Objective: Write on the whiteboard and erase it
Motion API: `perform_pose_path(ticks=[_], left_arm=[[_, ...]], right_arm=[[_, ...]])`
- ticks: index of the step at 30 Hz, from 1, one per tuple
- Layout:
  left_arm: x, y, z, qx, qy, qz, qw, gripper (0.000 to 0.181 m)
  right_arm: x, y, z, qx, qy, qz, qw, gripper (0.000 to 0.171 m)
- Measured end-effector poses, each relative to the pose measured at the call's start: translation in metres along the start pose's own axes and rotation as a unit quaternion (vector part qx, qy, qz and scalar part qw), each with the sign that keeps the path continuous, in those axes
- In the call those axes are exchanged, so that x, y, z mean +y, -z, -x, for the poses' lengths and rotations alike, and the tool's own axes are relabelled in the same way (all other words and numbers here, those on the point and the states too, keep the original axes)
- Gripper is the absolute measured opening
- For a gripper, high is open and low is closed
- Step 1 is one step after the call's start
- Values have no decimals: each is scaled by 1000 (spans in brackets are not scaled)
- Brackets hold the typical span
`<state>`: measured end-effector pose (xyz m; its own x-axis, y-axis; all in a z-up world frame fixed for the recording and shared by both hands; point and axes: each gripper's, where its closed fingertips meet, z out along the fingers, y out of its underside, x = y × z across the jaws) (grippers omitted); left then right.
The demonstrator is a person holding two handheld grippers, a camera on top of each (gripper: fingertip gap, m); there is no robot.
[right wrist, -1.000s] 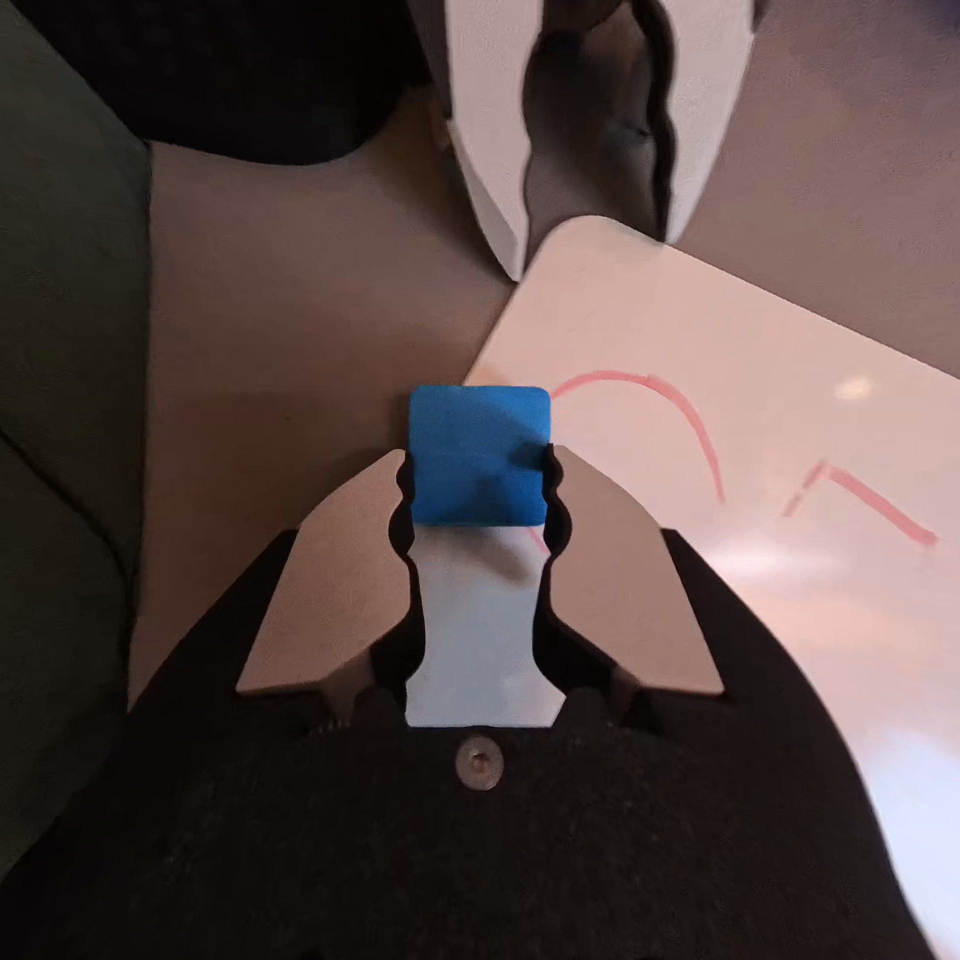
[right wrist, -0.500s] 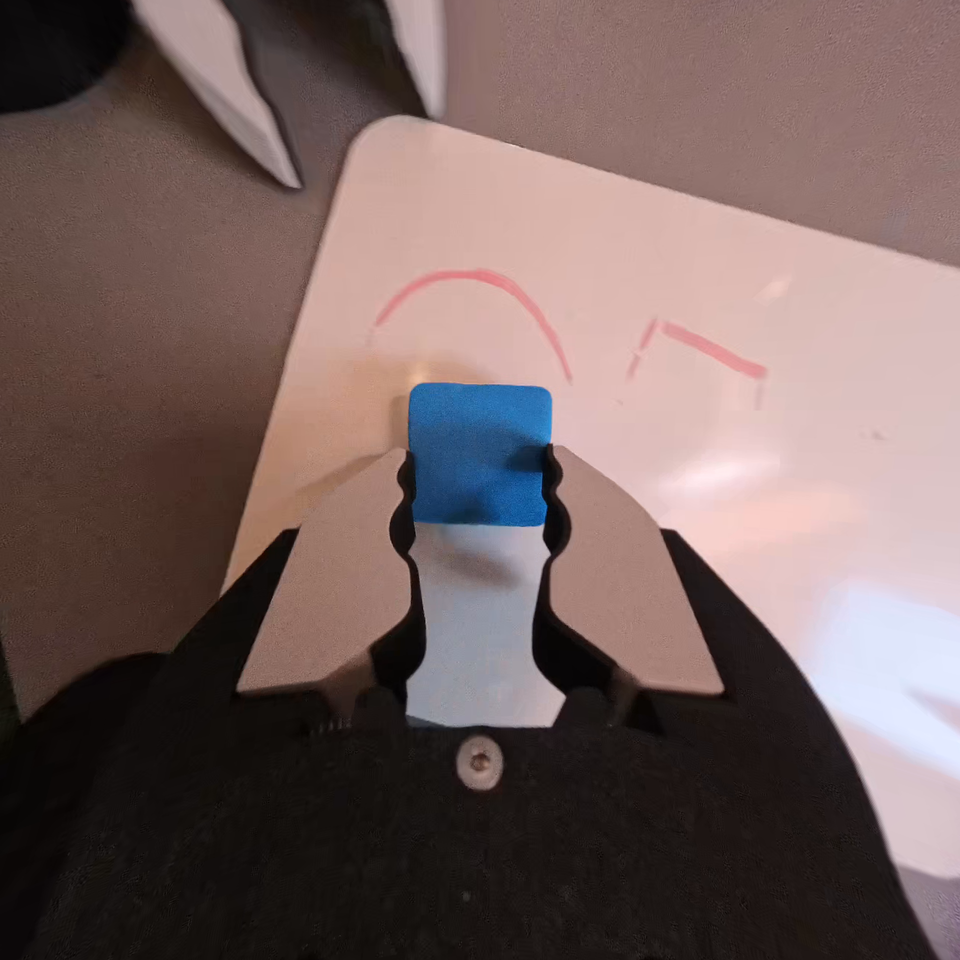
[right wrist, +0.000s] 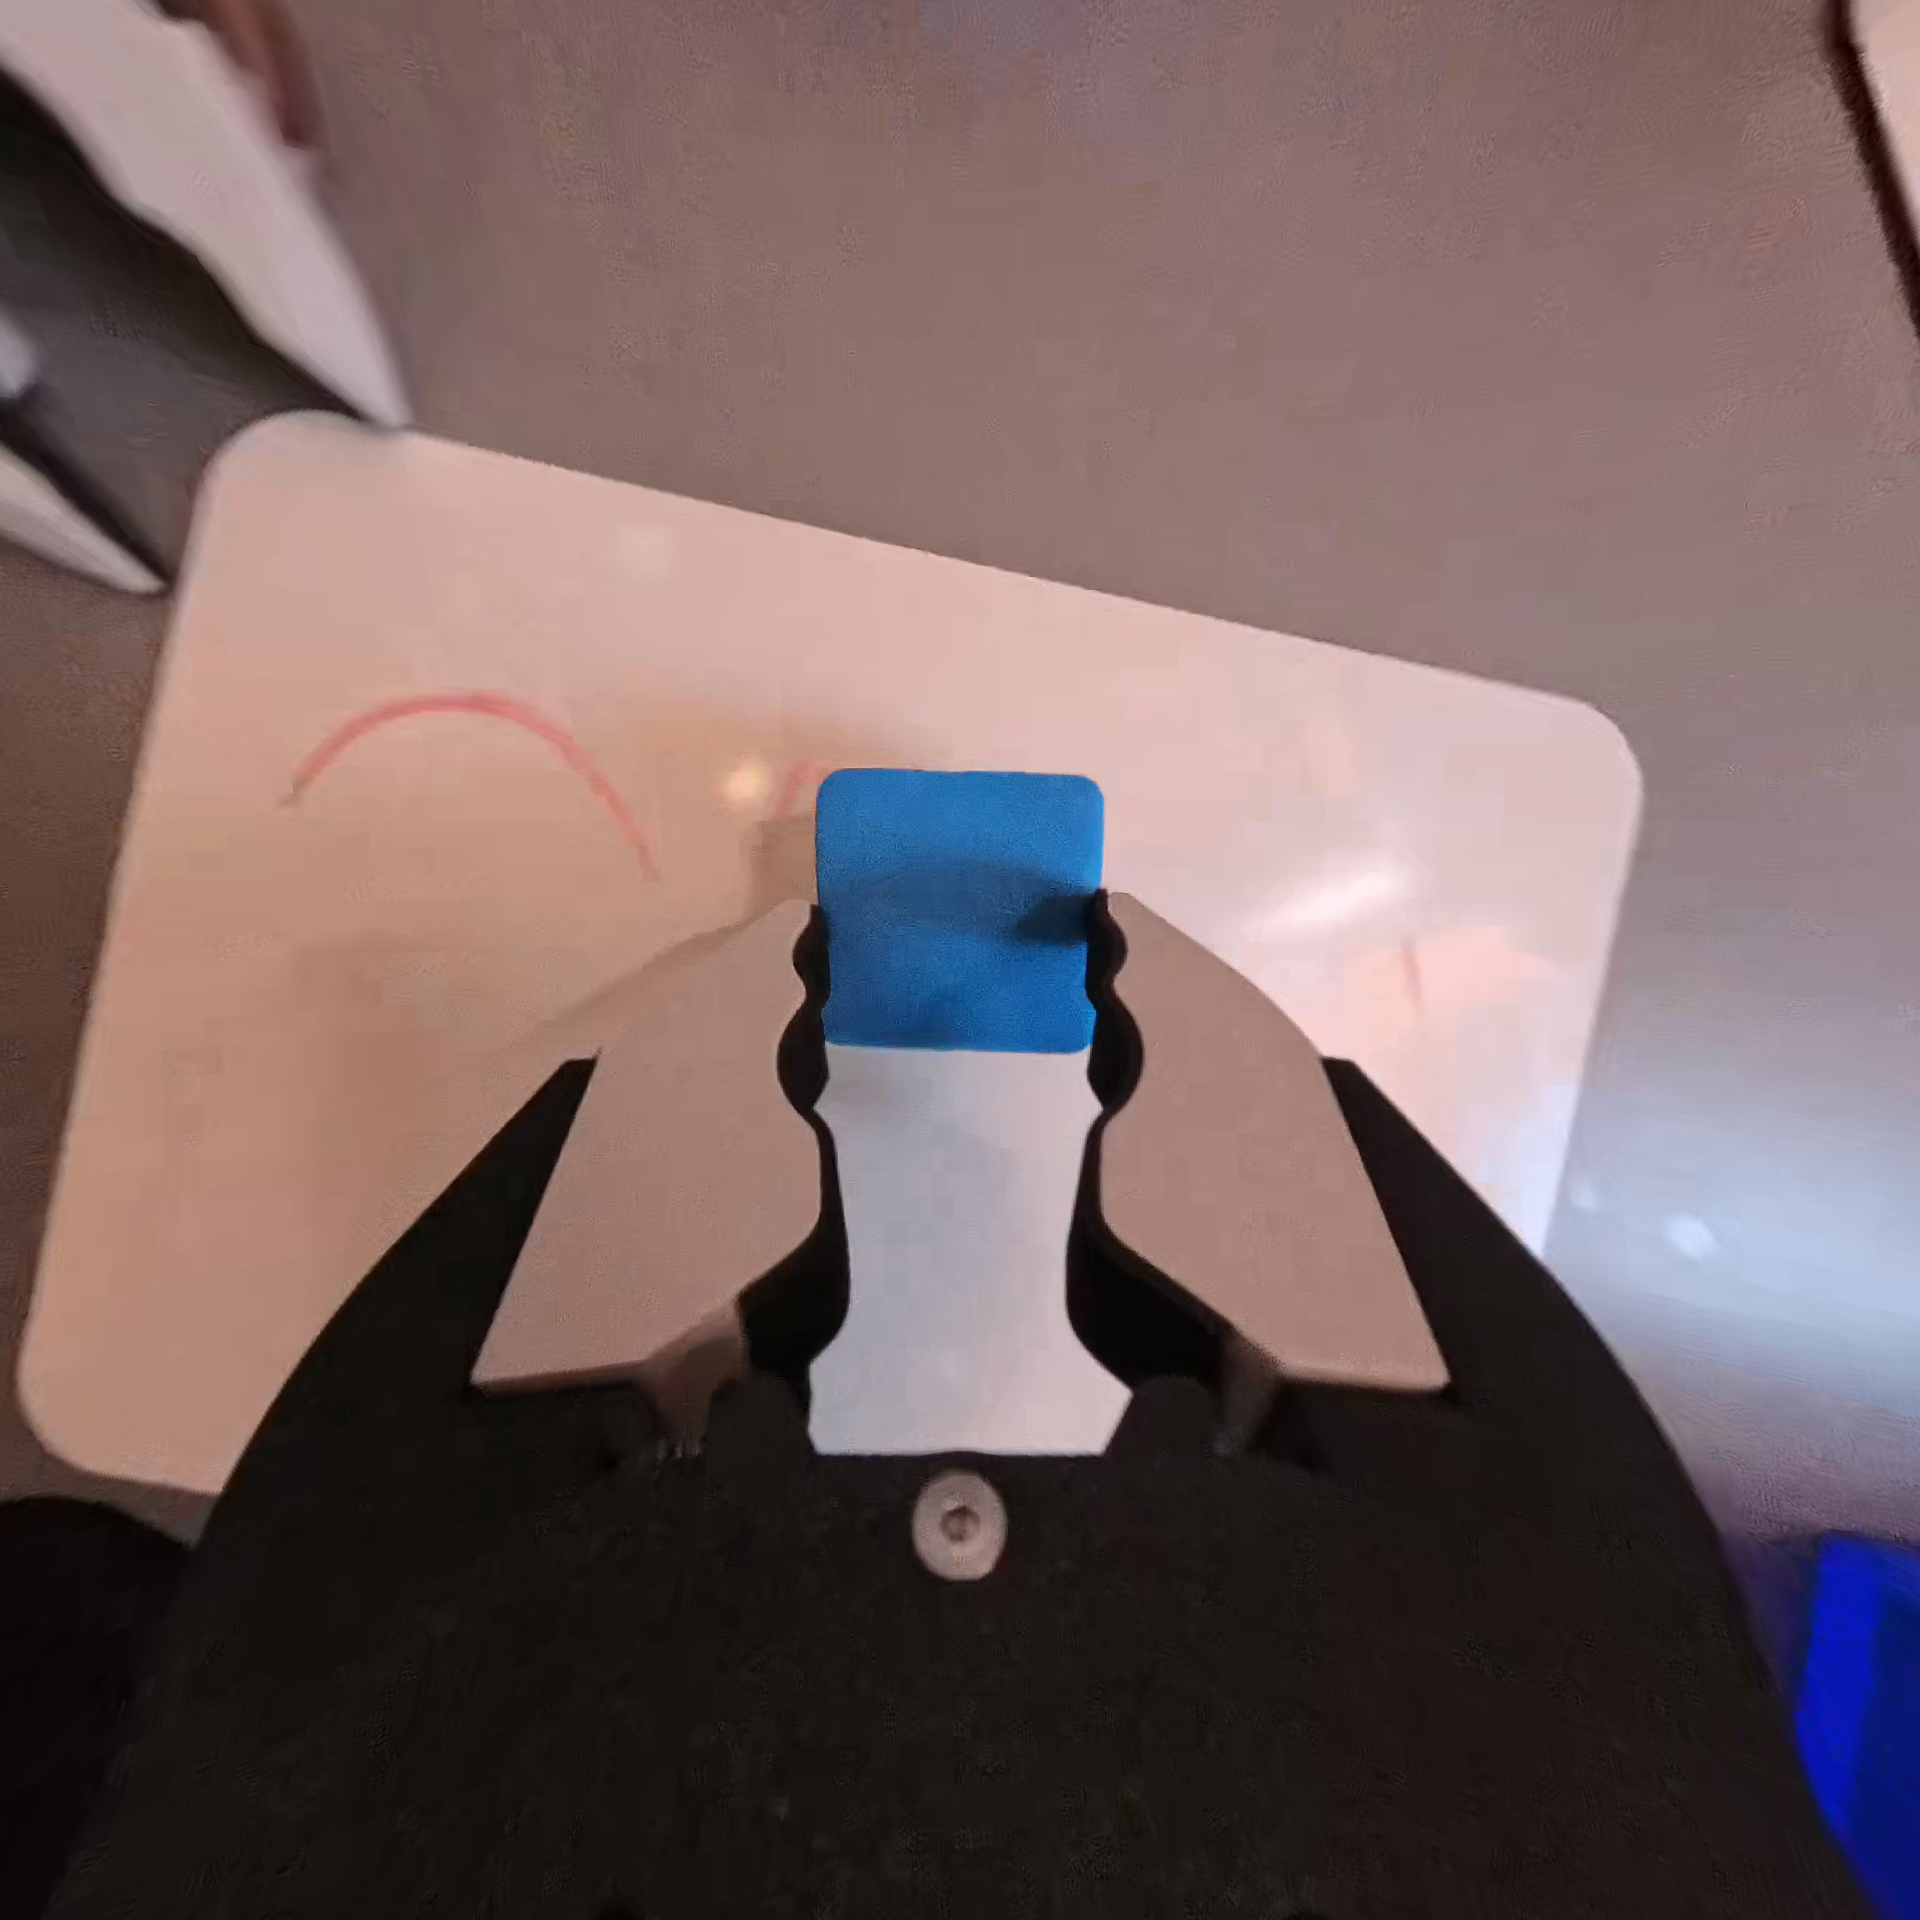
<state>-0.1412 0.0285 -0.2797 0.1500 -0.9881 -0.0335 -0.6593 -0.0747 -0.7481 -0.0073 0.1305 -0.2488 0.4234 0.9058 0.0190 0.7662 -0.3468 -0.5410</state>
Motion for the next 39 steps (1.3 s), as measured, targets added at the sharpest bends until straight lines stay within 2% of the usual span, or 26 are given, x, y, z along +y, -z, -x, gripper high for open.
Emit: perform_pose_path(ticks=[2,4,11,16,18,21,23,24,26,29,31,33,35,37,39], left_arm=[[0,0,1,-3,3,0,1000,55],[-1,-1,2,-8,8,0,1000,55],[-1,-2,1,-10,11,1,1000,56],[-1,-2,2,-10,11,0,1000,56],[-1,-2,2,-10,12,-1,1000,56],[-1,-2,2,-10,12,0,1000,56],[-1,-2,2,-11,13,0,1000,56],[-1,-2,2,-10,14,0,1000,56],[-1,-2,2,-10,15,0,1000,56],[-1,-2,2,-9,16,0,1000,56],[-1,-2,2,-10,15,0,1000,56],[-1,-2,2,-10,15,0,1000,56],[-1,-2,2,-10,15,-1,1000,56],[-1,-2,2,-10,15,-1,1000,56],[-1,-2,2,-10,15,-1,1000,56]], right_arm=[[12,-5,-46,20,-59,13,998,48],[11,-14,-46,-7,-72,1,997,47],[-28,-36,121,-119,109,10,987,47],[-24,-27,171,-179,133,-7,975,47],[-29,-15,147,-153,104,-29,982,48],[-18,-6,59,-35,55,-8,998,48],[2,-14,33,-37,8,20,999,47],[0,-18,36,-45,3,1,999,47],[-8,-24,66,-69,37,-3,997,46],[-18,-28,143,-143,106,-9,984,46],[-16,-25,172,-149,160,0,976,46],[-20,-19,150,-130,137,-7,982,47],[-30,-8,80,-75,58,-33,995,47],[-18,-3,-4,14,13,-20,1000,47],[-3,-9,-45,22,-34,-5,999,47]])
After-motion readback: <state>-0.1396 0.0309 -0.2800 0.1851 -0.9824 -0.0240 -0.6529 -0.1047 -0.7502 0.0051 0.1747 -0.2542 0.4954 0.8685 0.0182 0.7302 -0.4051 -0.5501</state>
